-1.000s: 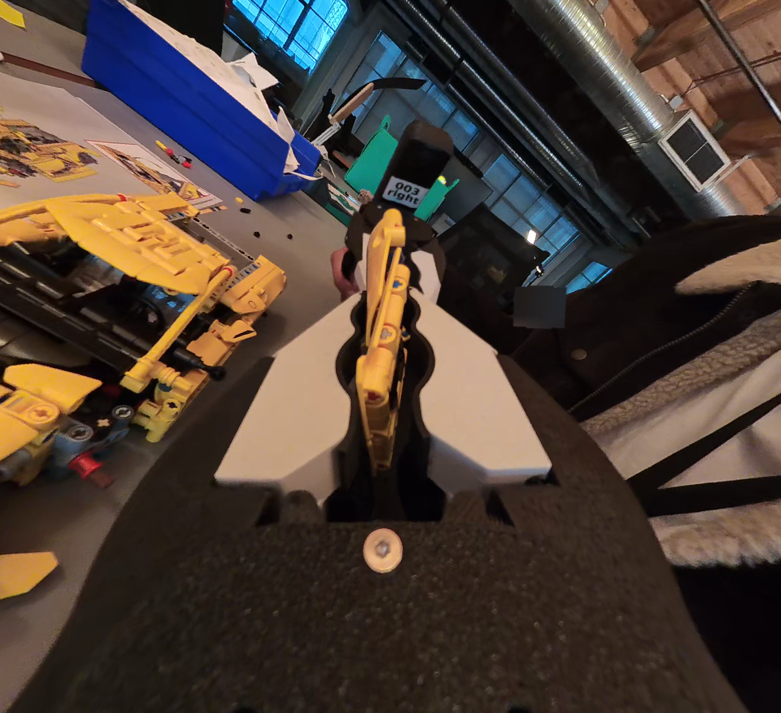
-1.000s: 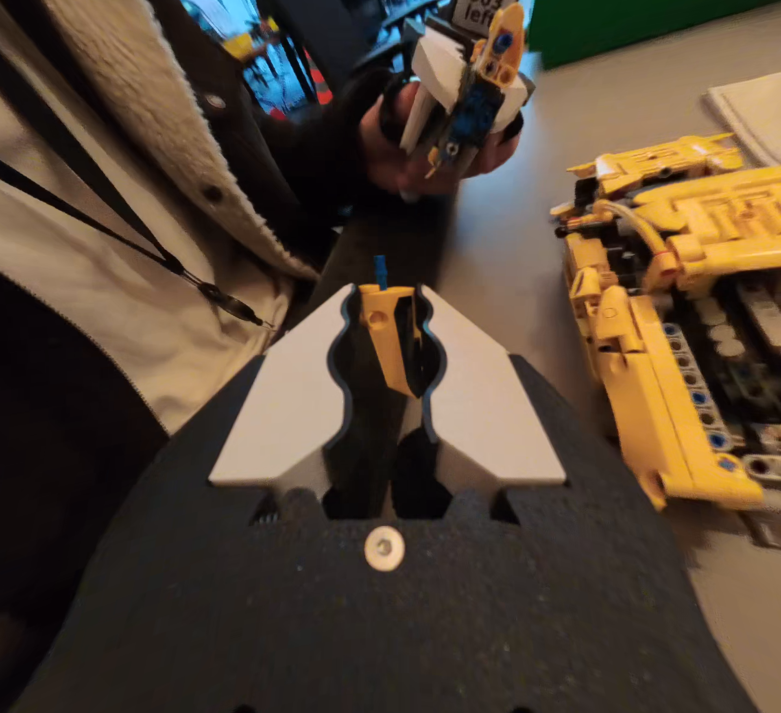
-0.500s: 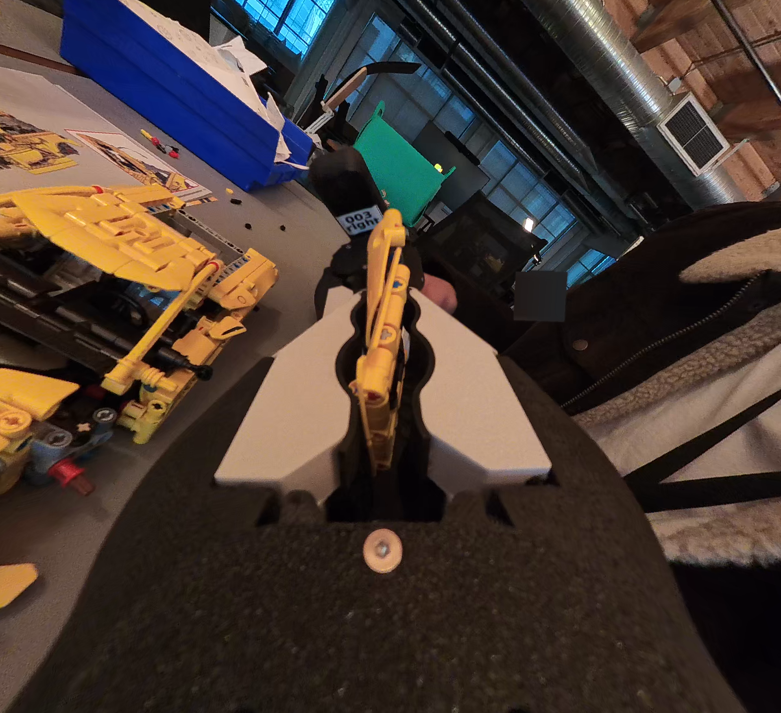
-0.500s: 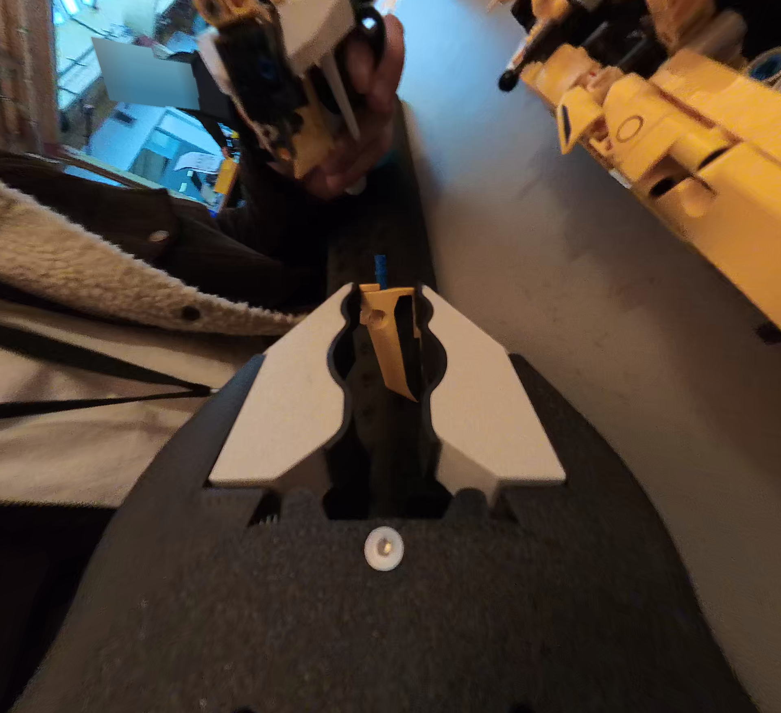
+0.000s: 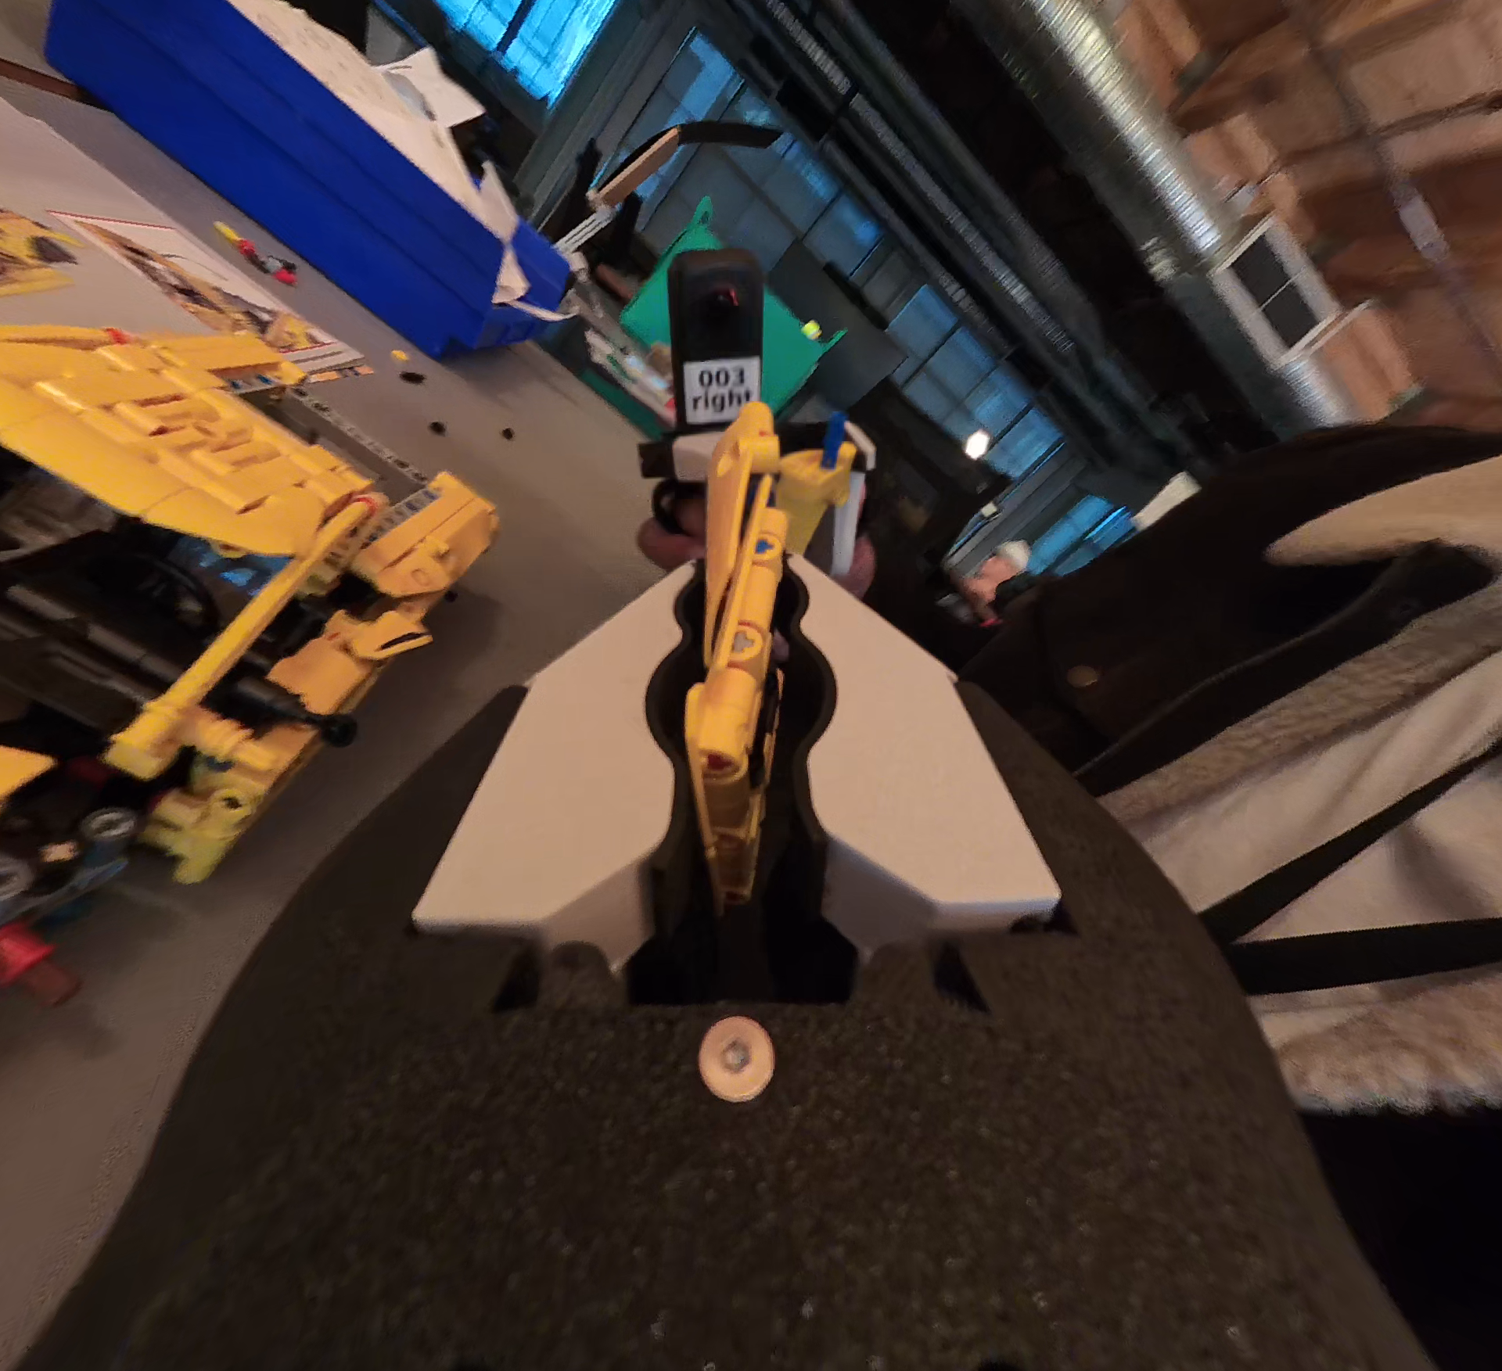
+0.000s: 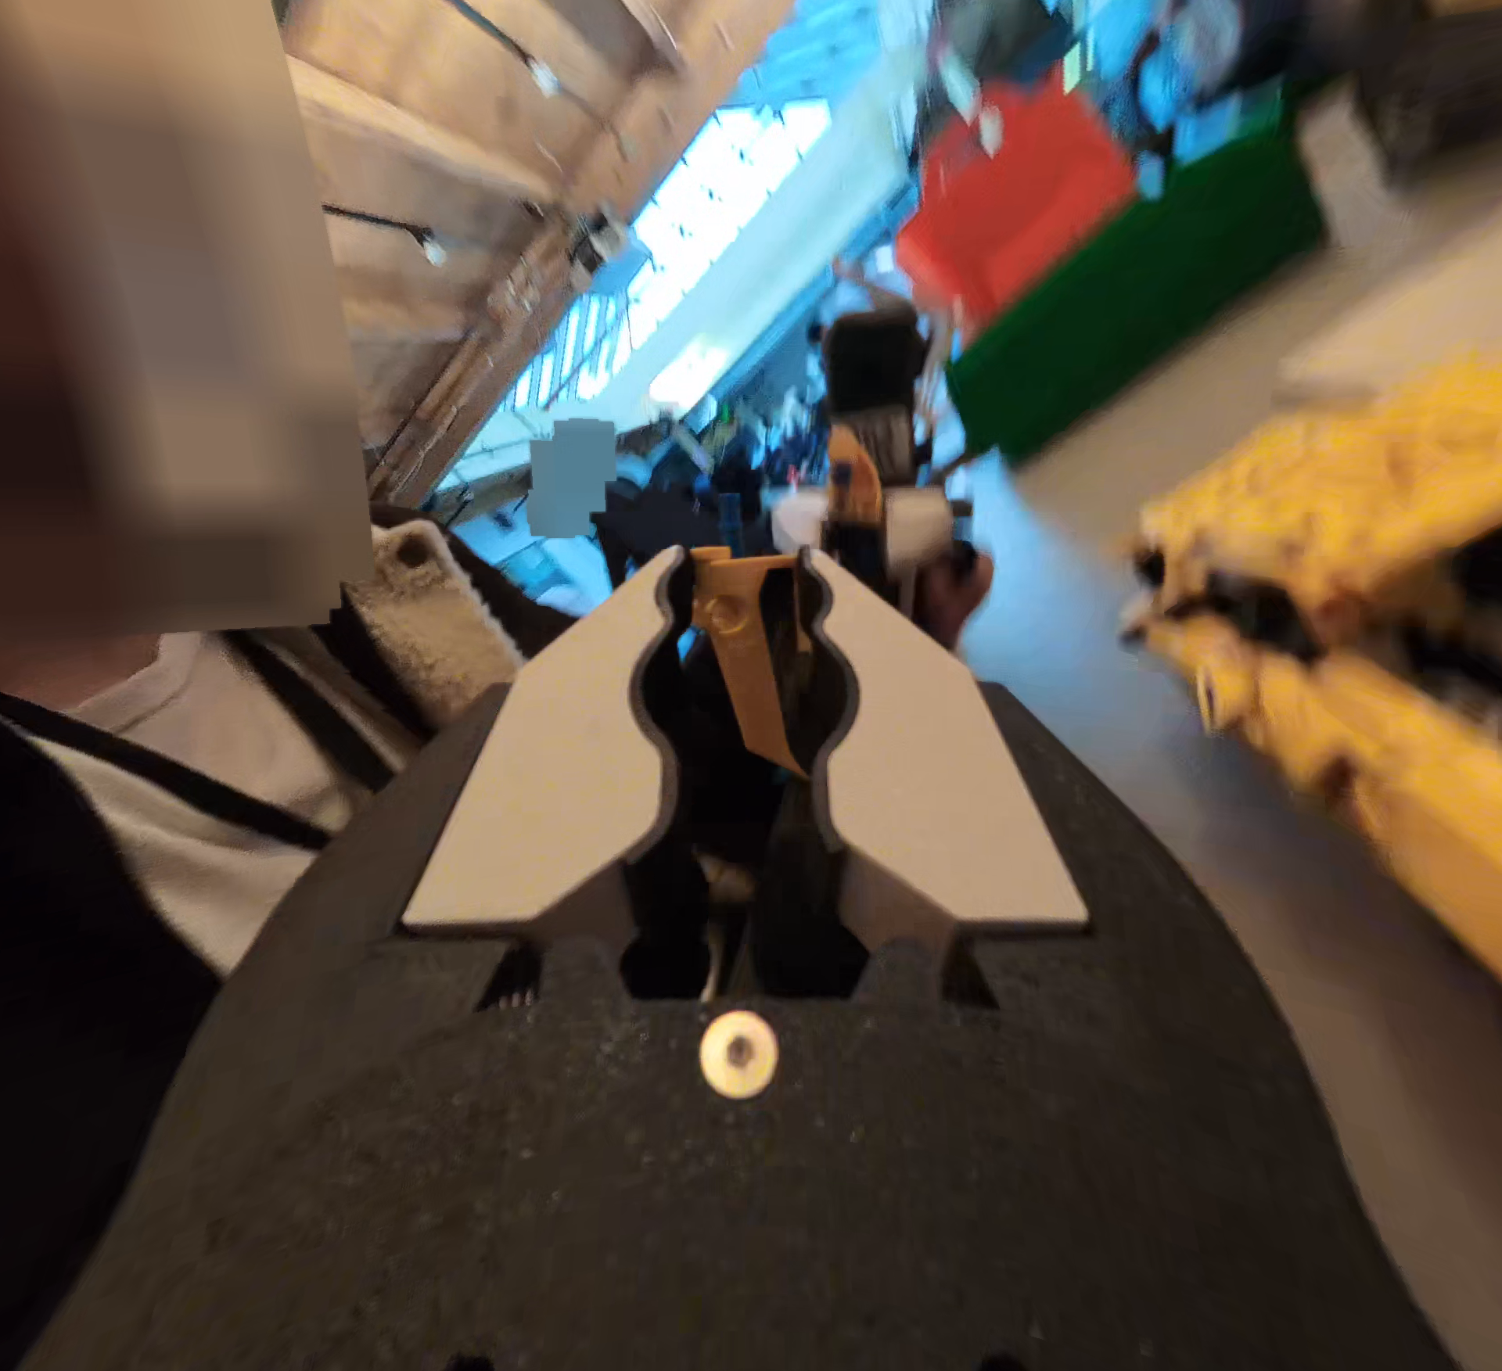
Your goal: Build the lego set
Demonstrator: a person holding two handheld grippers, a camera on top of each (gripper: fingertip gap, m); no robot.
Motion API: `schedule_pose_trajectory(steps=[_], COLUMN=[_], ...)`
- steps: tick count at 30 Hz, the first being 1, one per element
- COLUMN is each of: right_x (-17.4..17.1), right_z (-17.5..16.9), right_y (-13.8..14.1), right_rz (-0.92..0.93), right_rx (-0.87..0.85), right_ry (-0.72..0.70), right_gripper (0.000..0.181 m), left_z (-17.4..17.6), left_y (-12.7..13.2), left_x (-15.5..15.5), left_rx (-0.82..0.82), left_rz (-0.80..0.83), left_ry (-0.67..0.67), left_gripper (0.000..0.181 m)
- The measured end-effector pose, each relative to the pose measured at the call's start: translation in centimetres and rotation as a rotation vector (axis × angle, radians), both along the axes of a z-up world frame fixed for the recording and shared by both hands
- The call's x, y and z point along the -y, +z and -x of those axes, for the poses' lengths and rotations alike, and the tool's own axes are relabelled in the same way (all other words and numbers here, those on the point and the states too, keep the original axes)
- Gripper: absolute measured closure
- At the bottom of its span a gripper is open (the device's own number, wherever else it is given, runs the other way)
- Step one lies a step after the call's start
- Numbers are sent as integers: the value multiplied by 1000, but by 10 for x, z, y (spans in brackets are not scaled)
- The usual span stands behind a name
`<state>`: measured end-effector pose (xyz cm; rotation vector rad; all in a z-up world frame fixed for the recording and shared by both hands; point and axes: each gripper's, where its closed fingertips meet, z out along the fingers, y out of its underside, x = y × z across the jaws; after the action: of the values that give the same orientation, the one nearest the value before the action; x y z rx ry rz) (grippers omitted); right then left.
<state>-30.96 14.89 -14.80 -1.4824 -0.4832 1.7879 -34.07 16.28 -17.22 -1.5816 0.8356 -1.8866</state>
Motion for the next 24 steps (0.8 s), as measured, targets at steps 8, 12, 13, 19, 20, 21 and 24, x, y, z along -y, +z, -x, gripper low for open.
schedule_pose_trajectory(steps=[8, 12, 13, 19, 20, 21, 24], right_x=[-4, -6, -7, -10, -11, -11, -4], right_z=[33, 37, 38, 40, 40, 43, 50], right_y=[31, 28, 26, 19, 16, 8, 0], right_rz=[-404, -415, -402, -341, -336, -324, -335], right_rx=[-101, -77, -76, -77, -53, 1, 83], right_ry=[-226, -241, -238, -217, -213, -188, -126], right_gripper=[156, 156, 157, 156, 157, 156, 162], left_z=[9, 15, 16, 18, 20, 20, 13], left_y=[39, 45, 45, 46, 47, 47, 43], left_x=[-1, -5, -7, -12, -13, -13, -8], left_rx=[382, 442, 455, 490, 498, 498, 434], left_rz=[318, 329, 334, 365, 371, 370, 333], left_ry=[-109, -100, -89, -75, -80, -78, -80], left_gripper=[167, 167, 167, 167, 167, 167, 167])
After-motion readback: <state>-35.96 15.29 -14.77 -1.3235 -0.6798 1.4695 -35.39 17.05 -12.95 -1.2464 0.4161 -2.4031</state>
